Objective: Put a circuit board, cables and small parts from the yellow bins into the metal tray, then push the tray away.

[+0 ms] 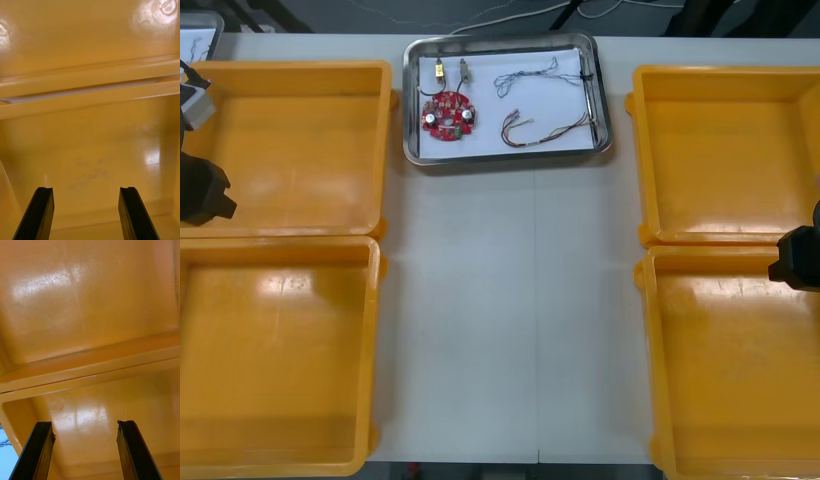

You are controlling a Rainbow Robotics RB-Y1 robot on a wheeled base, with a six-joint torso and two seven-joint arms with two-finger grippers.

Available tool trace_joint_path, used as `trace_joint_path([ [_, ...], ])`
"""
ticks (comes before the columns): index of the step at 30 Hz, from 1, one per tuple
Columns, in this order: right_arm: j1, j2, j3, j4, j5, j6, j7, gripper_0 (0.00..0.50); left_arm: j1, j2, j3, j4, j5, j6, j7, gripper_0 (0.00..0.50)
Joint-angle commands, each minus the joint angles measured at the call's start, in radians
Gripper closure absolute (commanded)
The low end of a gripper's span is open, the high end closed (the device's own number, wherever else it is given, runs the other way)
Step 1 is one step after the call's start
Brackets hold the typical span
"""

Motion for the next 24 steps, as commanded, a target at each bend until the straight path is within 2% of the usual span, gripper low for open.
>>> trace_joint_path([
  [1,0.028,-0.012,-0.033,-0.031,0.005,-0.004,0.063,0.0,0.015,0.018,0.032,-0.029,0.003,0.007,-0.058,0.0],
  [9,0.053,0.017,-0.04,-0.032,0.01,-0.045,0.116,0.0,0.015,0.018,0.032,-0.029,0.003,0.007,-0.058,0.0],
  [13,0.068,0.036,-0.045,-0.032,0.048,-0.068,0.205,0.0,0.015,0.018,0.032,-0.029,0.003,0.007,-0.058,0.0],
  [24,0.079,0.059,-0.051,-0.032,0.042,-0.082,0.213,0.0,0.015,0.018,0.032,-0.029,0.003,0.007,-0.058,0.0],
])
